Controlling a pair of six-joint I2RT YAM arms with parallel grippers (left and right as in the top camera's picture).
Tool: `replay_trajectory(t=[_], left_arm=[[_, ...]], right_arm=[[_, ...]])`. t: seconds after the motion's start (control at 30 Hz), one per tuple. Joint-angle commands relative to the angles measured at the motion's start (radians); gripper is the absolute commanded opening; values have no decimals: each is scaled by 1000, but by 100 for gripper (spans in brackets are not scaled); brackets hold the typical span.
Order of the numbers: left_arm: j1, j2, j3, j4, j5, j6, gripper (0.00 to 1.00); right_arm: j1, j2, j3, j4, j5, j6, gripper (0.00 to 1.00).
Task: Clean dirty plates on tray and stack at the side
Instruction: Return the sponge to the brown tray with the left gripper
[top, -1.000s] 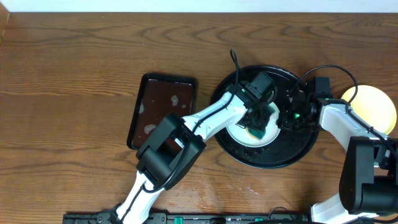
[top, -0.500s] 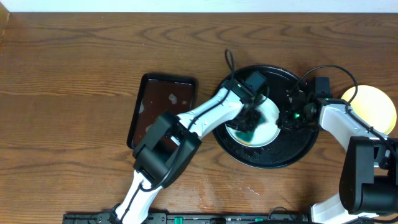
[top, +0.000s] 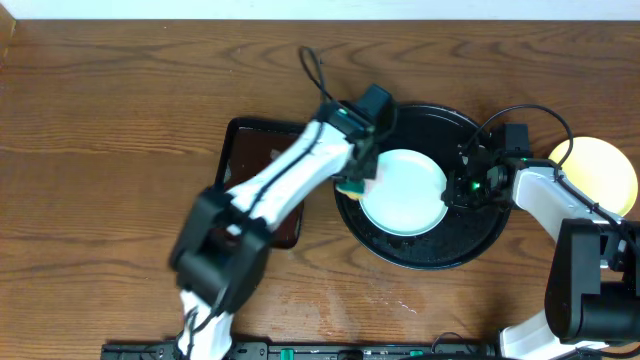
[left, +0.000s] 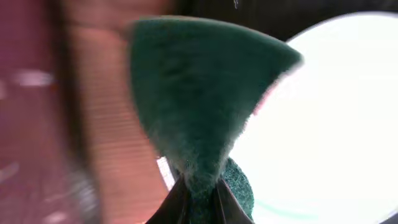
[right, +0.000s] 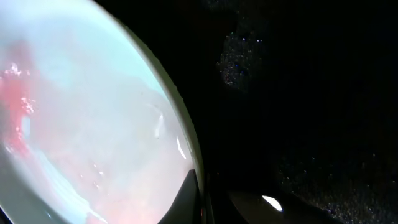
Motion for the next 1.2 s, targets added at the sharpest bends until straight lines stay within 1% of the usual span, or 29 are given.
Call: replay_trajectory(t=[0.0, 0.1, 0.17, 0.27, 0.3, 0.33, 0.37, 0.47, 0.53, 0.6, 0.63, 0.67, 0.7, 0.83, 0.87, 0.97, 1.07, 1.17], left_arm=[[29, -122, -2, -37, -56, 18, 7], [72, -177, -2, -94, -76, 57, 8], [113, -193, -2, -135, -107, 63, 8], [182, -192, -18, -170, -144, 63, 8], [204, -190, -34, -165, -144, 63, 8], [221, -188, -51, -156, -143, 63, 8], [241, -187, -77, -140, -143, 63, 8], [287, -184, -180, -66, -142, 63, 8], [307, -184, -241, -19, -142, 63, 8], [322, -184, -273, -3, -142, 63, 9], [327, -184, -273, -9, -142, 63, 12], [330, -184, -273, -13, -142, 63, 17], [332, -188, -272, -16, -142, 63, 25], [332, -215, -267, -22, -141, 63, 37], [332, -226, -264, -26, -132, 63, 39], [332, -271, -259, -25, -92, 63, 50], [332, -338, -258, -23, -89, 62, 57], [332, -408, -258, -27, -66, 63, 59]], right_arm=[[-1, 18, -11, -8, 55, -6, 1], [-1, 18, -11, -7, 55, -7, 1], [-1, 18, -11, -8, 55, -7, 2], [-1, 18, -11, -2, 55, -7, 9], [-1, 18, -11, 5, 55, -8, 9], [-1, 18, -11, 12, 54, -8, 1], [0, 18, -11, 15, 42, -9, 1], [0, 18, -11, 17, -73, -37, 1], [-1, 13, -9, 13, -77, -37, 1], [-1, -11, -8, -5, -64, -37, 1], [0, -32, -8, -14, -53, -32, 1], [0, -58, -8, -26, -35, -25, 1], [0, -92, -8, -37, -19, -25, 1], [32, -250, -8, -84, 110, -6, 1], [48, -293, -8, -95, 164, -6, 1], [123, -413, -8, -124, 412, 33, 1], [195, -479, -8, -129, 621, 47, 1], [253, -495, -8, -129, 690, 46, 1]])
